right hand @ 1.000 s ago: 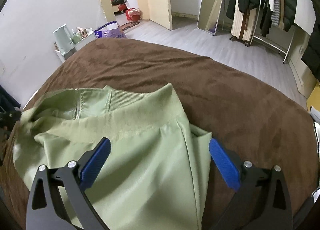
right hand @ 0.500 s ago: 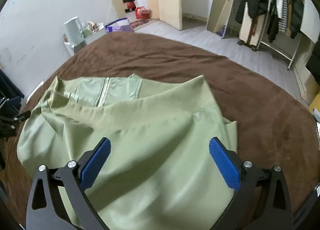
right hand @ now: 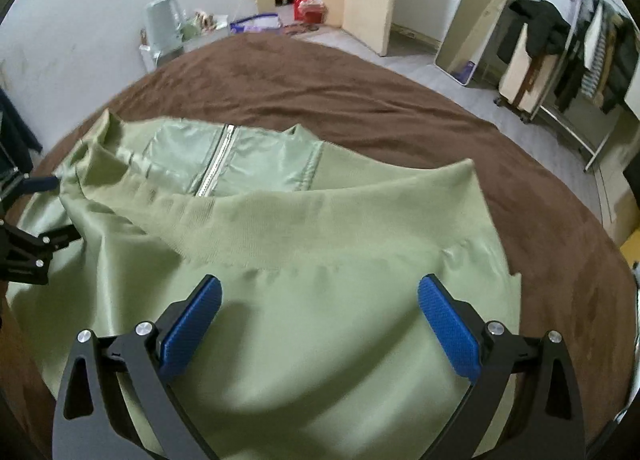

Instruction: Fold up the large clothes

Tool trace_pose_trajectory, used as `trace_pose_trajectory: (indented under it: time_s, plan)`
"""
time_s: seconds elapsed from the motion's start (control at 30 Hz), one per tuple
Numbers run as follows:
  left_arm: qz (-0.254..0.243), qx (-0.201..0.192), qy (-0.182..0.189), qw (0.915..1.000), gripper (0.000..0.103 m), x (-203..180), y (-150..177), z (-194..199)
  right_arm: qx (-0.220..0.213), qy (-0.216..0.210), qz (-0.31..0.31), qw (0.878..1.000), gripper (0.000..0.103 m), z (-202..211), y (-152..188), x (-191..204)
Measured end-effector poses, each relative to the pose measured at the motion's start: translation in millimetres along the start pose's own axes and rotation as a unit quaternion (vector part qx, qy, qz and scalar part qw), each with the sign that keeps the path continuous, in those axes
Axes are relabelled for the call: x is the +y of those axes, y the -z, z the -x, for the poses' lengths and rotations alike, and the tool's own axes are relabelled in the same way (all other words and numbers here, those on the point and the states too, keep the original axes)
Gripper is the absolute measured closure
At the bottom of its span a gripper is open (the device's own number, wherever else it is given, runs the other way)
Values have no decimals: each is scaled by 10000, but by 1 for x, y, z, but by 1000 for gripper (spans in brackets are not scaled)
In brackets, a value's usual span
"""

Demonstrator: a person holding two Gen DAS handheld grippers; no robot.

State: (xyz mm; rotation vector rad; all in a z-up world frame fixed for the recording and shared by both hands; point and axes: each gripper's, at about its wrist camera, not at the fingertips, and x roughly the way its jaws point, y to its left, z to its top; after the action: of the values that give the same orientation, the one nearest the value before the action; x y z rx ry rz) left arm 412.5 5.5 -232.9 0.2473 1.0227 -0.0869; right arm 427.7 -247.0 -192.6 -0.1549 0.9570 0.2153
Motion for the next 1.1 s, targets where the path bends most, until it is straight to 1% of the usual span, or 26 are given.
trace_pose_trajectory:
  time_s: [0.13, 0.27, 0.37, 0.47, 0.6, 0.83, 1.0, 1.1]
  plan:
    - [67, 83, 7, 9999, 5, -1, 2, -8, 249, 0, 3, 9997, 6, -21, 3, 5]
    - [101, -30, 17, 9999, 6, 2, 0, -4, 389, 34, -57, 9992, 6, -38, 6, 4]
    - [129, 78, 61, 9999, 5, 6, -4, -11, 472, 64, -99, 9988, 6, -48, 5, 2]
    - [274, 199, 183, 9993, 5, 12, -7, -22, 592, 113, -179, 9980, 5, -59, -2, -2]
    - [611, 206, 329, 9974, 5, 24, -11, -32, 543, 241, -495, 9970, 5, -70, -15, -13]
    - [978, 117, 251, 9948, 5, 40, -30, -51, 401, 348, -772, 9956, 4, -82, -35, -28]
    - [918, 161, 169, 9955, 5, 45, -42, -67, 258, 362, -1011, 9939, 4, -86, -47, -40]
    - [1002, 168, 293, 9944, 5, 51, -44, -74, 319, 255, -1164, 9924, 4, -93, -53, -48]
